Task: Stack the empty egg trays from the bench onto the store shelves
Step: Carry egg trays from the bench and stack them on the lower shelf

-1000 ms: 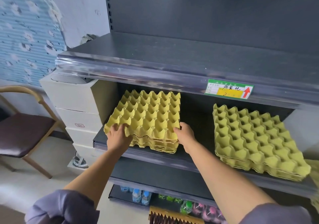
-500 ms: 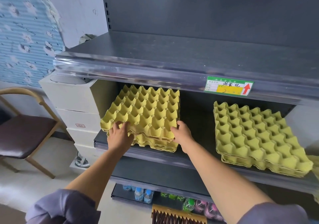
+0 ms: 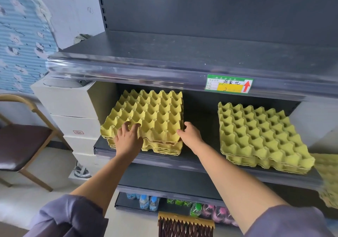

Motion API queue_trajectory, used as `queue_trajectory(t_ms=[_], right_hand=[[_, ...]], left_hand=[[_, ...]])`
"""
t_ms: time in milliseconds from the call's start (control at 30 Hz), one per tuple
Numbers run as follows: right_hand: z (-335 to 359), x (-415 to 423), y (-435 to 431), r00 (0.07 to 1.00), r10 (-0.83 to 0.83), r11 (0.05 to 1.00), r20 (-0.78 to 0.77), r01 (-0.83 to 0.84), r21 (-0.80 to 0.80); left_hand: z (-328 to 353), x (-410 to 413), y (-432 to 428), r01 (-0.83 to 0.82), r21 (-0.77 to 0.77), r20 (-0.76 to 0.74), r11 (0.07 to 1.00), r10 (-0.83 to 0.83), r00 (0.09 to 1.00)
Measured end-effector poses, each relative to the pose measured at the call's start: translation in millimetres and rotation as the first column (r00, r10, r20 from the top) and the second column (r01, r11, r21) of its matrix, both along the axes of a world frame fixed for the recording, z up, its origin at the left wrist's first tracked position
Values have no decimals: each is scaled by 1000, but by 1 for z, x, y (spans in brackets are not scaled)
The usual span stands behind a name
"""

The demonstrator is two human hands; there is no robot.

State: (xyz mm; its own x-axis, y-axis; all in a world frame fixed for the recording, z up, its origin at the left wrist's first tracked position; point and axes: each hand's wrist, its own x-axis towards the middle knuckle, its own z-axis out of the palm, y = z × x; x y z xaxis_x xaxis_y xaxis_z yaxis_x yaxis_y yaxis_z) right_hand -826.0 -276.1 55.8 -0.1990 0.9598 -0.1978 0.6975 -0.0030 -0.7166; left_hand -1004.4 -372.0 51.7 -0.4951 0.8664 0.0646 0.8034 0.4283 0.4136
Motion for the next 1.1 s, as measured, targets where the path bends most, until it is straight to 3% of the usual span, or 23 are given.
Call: queue_trajectory(t_ms=[100,400,600,767,1100], right_hand=[[10,19,-6,996,39,996,80,-46,81],[42,135,-22,917,2,937,399,-142,321],[55,274,-42,811,-52,883,583,-235,405],[56,409,-62,773,-134,880,620,-194,433],[25,618,-69,706,-283,922,650,14,387]], left_hand=[[9,18,3,109,1,-101,994,-108,989],[42,125,14,307,22,-148,952,-300,942],[52,241,15,371,50,-241,927,-349,906],[48,367,21,471,48,-212,881,-451,867],[30,585,61,767,-39,-285,640,-743,606]])
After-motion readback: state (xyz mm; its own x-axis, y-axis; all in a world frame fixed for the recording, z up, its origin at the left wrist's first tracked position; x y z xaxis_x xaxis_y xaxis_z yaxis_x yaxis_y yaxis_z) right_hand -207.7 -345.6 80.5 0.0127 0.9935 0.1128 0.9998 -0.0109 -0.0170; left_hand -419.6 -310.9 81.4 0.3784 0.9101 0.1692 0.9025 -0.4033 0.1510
